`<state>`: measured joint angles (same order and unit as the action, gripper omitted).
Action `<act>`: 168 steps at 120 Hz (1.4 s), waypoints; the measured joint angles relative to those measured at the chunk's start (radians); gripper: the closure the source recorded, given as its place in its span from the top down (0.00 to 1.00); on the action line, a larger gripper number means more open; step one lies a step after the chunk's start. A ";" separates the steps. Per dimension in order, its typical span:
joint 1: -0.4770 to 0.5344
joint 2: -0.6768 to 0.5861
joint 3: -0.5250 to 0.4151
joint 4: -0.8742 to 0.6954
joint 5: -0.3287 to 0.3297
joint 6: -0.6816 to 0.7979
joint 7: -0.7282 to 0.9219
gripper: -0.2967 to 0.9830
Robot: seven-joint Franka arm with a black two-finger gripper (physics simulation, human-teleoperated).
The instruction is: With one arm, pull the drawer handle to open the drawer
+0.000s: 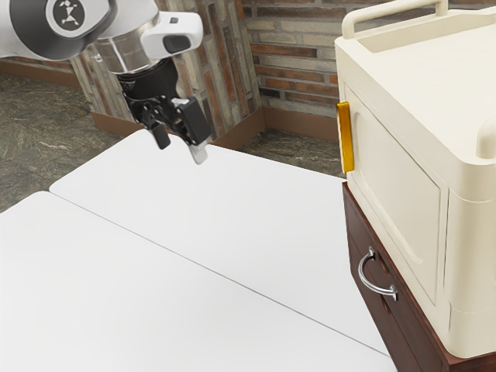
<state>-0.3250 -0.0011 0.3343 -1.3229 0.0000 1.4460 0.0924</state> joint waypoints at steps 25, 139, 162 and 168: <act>0.016 0.001 -0.009 0.027 0.010 -0.011 0.015 0.75; 0.219 0.220 -0.227 0.122 -0.068 0.067 -0.360 0.75; 0.211 0.161 -0.216 -0.077 -0.126 0.235 -0.432 0.75; 0.200 0.147 -0.217 -0.109 -0.139 0.266 -0.469 0.75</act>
<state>-0.1253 0.1460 0.1173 -1.4322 -0.1393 1.7120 -0.3769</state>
